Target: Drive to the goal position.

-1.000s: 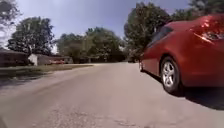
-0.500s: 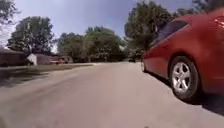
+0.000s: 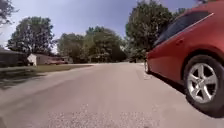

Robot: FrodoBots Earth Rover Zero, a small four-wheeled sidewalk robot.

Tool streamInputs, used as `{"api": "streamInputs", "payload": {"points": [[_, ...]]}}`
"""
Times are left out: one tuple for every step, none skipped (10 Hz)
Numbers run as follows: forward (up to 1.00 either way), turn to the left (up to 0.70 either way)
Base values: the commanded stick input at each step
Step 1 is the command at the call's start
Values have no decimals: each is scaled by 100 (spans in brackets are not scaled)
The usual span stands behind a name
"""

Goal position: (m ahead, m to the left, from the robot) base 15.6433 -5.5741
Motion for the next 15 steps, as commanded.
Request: {"api": "streamInputs", "payload": {"points": [[70, 0], [70, 0], [70, -34], [70, -27], [70, -21], [70, -14], [70, -7], [70, 0], [70, 0], [70, 0], [70, 0], [70, 0], [70, 0], [70, 0], [70, 0]]}}
